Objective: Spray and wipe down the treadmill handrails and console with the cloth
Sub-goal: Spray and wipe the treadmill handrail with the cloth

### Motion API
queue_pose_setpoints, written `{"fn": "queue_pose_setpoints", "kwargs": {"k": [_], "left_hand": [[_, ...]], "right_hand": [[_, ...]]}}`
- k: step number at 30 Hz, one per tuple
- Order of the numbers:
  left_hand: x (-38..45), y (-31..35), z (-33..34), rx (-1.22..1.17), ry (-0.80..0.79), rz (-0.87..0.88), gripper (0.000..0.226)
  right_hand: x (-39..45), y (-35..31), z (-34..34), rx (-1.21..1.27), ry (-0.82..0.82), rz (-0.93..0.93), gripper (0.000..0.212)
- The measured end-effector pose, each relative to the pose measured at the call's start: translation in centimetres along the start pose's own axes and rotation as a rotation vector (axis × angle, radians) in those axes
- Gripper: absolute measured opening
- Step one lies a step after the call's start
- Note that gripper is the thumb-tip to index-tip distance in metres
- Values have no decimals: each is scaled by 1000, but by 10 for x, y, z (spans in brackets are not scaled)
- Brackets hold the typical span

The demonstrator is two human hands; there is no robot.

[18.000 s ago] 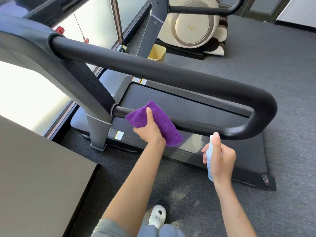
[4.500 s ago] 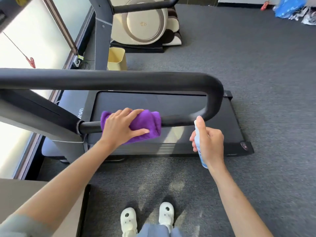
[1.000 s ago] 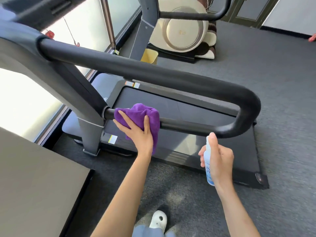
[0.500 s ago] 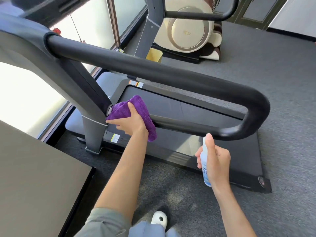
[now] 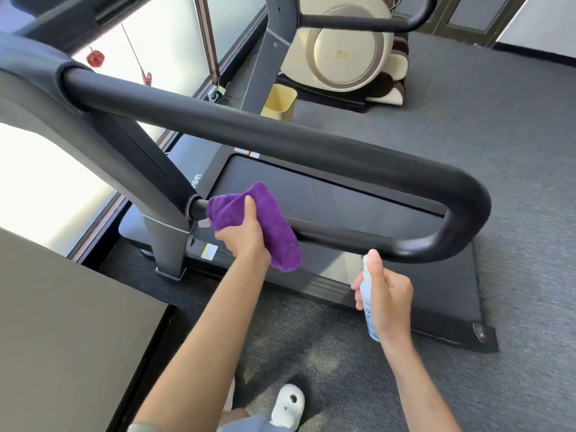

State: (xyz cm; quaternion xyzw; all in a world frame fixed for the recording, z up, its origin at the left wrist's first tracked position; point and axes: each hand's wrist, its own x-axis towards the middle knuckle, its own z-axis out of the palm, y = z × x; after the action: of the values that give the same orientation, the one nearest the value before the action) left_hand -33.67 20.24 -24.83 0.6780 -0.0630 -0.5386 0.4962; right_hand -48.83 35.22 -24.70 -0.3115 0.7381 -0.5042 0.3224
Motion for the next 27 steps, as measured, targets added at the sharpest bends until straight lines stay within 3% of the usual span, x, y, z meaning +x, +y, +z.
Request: {"fn": "queue_pose_setpoints", "kwargs": {"k": [7,11,14,21,27], "left_hand": [[6,10,-2,-23,99,61,95],[-49,-30,23,35,33,5,95],[-79,-46,33,10,-11,-43,91],[-48,-24,28,-128,56,-31,90],[-108,-74,60,-199,-35,-70,92]], "right_hand": [[3,-3,1,1,-43,-31,74],[-3,4,-15,-99,-36,-118,67],[-6,7,-32,-25,-1,-101,71],[-4,11,-58,-21,33,-99,67],[-3,10,-70,34,107,-117,70]]}}
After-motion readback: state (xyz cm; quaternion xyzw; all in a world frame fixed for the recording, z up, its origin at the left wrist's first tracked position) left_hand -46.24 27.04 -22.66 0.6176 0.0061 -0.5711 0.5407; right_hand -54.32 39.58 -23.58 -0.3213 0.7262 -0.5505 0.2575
